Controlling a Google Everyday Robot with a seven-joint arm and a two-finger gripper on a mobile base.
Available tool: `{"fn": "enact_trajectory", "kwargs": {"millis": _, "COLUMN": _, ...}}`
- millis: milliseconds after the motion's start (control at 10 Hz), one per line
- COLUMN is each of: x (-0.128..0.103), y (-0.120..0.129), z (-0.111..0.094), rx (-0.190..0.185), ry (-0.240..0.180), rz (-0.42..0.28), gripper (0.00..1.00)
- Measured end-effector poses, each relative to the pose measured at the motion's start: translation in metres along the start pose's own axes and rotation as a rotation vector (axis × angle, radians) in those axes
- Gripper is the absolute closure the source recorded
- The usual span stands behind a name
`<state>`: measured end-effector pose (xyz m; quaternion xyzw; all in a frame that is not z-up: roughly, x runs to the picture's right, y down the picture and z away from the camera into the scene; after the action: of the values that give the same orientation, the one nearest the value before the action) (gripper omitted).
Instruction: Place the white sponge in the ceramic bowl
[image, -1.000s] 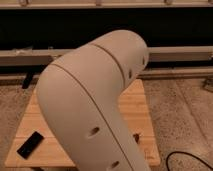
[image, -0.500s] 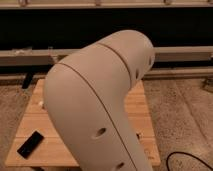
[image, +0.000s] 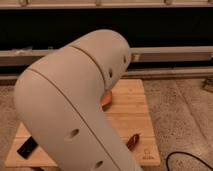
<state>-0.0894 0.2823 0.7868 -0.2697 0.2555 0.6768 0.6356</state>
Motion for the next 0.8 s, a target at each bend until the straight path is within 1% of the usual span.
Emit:
{"fn": "enact_trajectory", "kwargs": {"millis": 100, "x": 0.001, "y": -0.001, "z": -0.001, "rx": 0.003, "ry": 0.001, "rz": -0.004, "gripper": 0.71}}
{"fn": "enact_trajectory", "kwargs": {"millis": 200, "x": 0.000, "y": 0.000, "z": -0.005, "rx": -0.005, "ry": 0.002, "rz": -0.009, "gripper": 0.81}}
{"fn": "enact_trajectory", "kwargs": {"millis": 300, "x": 0.000, "y": -0.002, "z": -0.013, "rx": -0.038, "ry": 0.010, "rz": -0.011, "gripper": 0.91}}
{"fn": "enact_trajectory", "kwargs": {"millis": 400, "x": -0.002, "y": -0.004, "z": -0.021, "rx": -0.080, "ry": 0.018, "rz": -0.012, "gripper": 0.98}}
{"fn": "enact_trajectory", "kwargs": {"millis": 500, "x": -0.003, "y": -0.003, "z": -0.029, "rx": -0.112, "ry": 0.022, "rz": -0.023, "gripper": 1.00}}
{"fn": "enact_trajectory", "kwargs": {"millis": 600, "x": -0.005, "y": 0.002, "z": -0.041, "rx": -0.139, "ry": 0.021, "rz": -0.050, "gripper": 1.00}}
{"fn": "enact_trajectory", "kwargs": {"millis": 800, "x": -0.007, "y": 0.006, "z": -0.055, "rx": -0.165, "ry": 0.010, "rz": -0.088, "gripper": 1.00}}
